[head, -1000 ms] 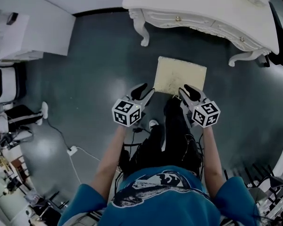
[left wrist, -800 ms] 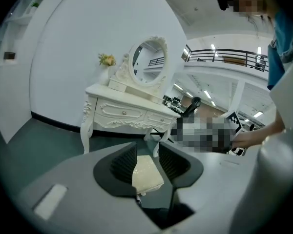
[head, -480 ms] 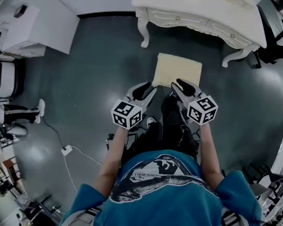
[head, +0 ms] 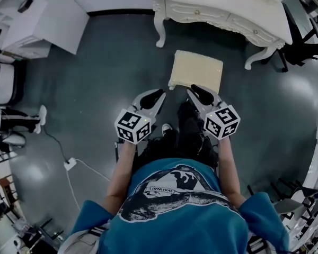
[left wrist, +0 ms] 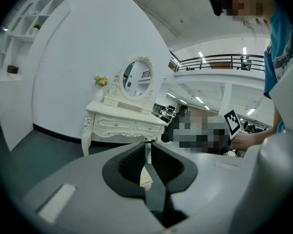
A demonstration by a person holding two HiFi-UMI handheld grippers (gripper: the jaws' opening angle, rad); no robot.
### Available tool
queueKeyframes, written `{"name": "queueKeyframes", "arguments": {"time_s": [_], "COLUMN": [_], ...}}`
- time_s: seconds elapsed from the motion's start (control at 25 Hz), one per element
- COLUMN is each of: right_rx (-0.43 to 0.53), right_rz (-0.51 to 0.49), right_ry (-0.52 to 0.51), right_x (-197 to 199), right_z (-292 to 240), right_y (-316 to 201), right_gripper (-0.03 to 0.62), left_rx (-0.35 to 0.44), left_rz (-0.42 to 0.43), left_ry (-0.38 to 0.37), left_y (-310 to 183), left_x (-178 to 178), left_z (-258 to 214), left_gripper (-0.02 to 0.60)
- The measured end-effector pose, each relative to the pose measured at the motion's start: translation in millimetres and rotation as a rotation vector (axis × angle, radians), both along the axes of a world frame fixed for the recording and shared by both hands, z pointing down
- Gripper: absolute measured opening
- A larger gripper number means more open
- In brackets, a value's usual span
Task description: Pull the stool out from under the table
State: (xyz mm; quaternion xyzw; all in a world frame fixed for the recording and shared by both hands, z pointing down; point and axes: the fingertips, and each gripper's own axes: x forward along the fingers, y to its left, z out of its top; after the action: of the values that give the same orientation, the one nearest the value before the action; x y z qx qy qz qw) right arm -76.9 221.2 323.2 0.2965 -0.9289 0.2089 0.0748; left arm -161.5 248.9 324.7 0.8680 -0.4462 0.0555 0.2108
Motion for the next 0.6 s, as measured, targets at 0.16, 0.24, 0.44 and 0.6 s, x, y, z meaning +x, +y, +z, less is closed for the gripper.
{"name": "queueKeyframes", "arguments": {"time_s": [0.16,0.24,0.44,0.6], "right_rx": [0.029,0.042,0.069,0.088], "right_rz": [0.002,0.009,0.01,0.008], "right_ry": [-0.002,-0.005,0.003,0.002], "right_x": [3,8,12,11], "right_z": [-10,-13,-21,-29], "right_y": [19,25,40,49], "right_gripper": [0.036,0.015,0.003,0.003], "left_rx": [0.011,0.024,0.048,0.058], "left_rz": [0.008,0.014,0.051,0.103], "left_ry": [-0.013,-0.022,-0.017,-0.032], "left_y": [19,24,37,47], "left_x": [2,7,20,34], "left_z": [-5,-9,-22,-31], "left_gripper": [0.032,0.016,0.011,0.011]}}
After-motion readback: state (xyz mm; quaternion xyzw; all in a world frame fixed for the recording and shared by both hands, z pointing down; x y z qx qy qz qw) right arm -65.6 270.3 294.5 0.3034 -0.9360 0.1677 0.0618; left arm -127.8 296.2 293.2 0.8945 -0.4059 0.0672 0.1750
